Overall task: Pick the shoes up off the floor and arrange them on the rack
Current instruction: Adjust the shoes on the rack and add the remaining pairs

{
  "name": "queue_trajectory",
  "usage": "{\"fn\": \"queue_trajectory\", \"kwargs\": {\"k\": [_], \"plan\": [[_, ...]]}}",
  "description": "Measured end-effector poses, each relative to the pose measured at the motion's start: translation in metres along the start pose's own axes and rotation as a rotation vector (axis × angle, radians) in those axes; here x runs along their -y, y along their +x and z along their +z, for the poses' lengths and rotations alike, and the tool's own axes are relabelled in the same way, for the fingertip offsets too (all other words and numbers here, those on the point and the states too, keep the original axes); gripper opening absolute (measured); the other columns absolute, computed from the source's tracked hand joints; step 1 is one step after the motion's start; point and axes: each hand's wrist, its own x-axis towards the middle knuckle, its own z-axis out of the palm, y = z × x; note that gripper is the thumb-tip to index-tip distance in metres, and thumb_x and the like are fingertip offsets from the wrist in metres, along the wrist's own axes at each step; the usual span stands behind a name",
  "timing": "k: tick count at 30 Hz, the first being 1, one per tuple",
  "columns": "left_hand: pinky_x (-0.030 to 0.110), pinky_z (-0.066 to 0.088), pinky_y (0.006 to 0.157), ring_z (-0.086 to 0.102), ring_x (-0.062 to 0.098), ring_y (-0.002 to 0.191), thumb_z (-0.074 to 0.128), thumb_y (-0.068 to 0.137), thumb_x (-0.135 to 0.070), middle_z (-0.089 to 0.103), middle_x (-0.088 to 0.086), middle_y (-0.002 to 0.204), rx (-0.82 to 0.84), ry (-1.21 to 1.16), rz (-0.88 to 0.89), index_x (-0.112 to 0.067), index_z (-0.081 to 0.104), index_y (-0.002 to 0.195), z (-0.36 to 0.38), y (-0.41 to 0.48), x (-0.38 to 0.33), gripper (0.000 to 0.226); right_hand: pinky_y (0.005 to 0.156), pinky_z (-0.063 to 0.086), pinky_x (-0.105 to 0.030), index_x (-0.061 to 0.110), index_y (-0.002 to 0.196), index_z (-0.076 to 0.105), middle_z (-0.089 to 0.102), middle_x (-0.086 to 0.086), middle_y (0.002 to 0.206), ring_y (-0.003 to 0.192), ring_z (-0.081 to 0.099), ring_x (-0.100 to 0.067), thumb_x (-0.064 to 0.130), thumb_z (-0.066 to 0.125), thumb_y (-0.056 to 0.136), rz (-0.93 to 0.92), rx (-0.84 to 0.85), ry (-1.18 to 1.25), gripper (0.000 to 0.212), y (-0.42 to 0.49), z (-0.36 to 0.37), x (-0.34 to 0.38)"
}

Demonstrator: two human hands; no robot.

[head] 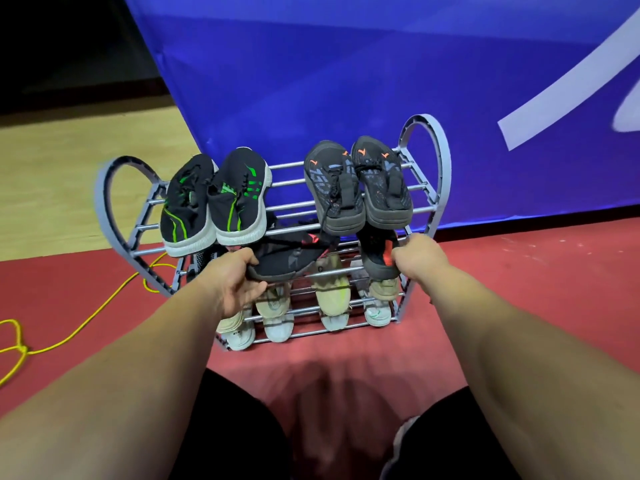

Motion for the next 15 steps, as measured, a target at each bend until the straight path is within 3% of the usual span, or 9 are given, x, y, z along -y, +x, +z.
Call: {"fn": "queue_trajectory", "kwargs": {"k": [4, 7, 10, 12, 15], "plan": [[0.018, 0.051, 0.040, 0.064, 0.020, 0.066, 0.050, 0.092, -0.018, 0.069, 0.010, 0.083, 0.021, -0.009, -0.047, -0.010, 0.059, 0.108, -0.026, -0.016, -0.003, 0.020, 0.072, 0.058, -0.043, 0.007, 0.092, 0.069, 0.068, -0.015, 0.085, 0.074, 0.062, -0.029, 0.017, 0.061, 0.086, -0.031, 0.111, 0.106, 0.014, -0.020, -0.005, 0.003], [0.015, 0.045, 0.038, 0.064, 0.017, 0.047, 0.046, 0.093, -0.021, 0.071, 0.009, 0.068, 0.026, -0.003, -0.057, -0.010, 0.061, 0.101, -0.046, -0.027, -0.009, 0.020, 0.057, 0.050, -0.033, 0.008, 0.087, 0.063, 0.064, -0.015, 0.079, 0.059, 0.057, -0.024, 0.012, 0.058, 0.089, -0.031, 0.197, 0.183, 0.007, -0.034, -0.005, 0.004], [0.014, 0.043, 0.037, 0.064, 0.016, 0.040, 0.044, 0.095, -0.022, 0.069, 0.006, 0.060, 0.050, 0.035, -0.075, -0.011, 0.059, 0.098, -0.058, -0.040, -0.010, 0.019, 0.050, 0.046, -0.023, 0.011, 0.095, 0.058, 0.057, -0.011, 0.082, 0.056, 0.051, -0.019, 0.018, 0.058, 0.099, -0.026, 0.294, 0.272, 0.009, -0.042, -0.001, 0.005], [0.013, 0.039, 0.037, 0.060, 0.015, 0.037, 0.043, 0.095, -0.022, 0.065, 0.003, 0.055, 0.064, 0.083, -0.091, -0.013, 0.058, 0.092, -0.062, -0.046, -0.008, 0.017, 0.057, 0.054, -0.028, 0.010, 0.100, 0.058, 0.058, -0.011, 0.090, 0.061, 0.057, -0.021, 0.032, 0.059, 0.102, 0.023, 0.363, 0.335, 0.021, -0.043, 0.003, 0.005], [0.015, 0.038, 0.038, 0.053, 0.012, 0.036, 0.046, 0.089, -0.021, 0.060, 0.001, 0.053, 0.097, 0.128, -0.133, -0.016, 0.056, 0.085, -0.064, -0.046, -0.006, 0.012, 0.073, 0.062, -0.041, 0.015, 0.115, 0.063, 0.068, -0.014, 0.111, 0.084, 0.075, -0.034, 0.056, 0.059, 0.098, 0.109, 0.486, 0.307, 0.044, -0.042, 0.010, 0.003]]}}
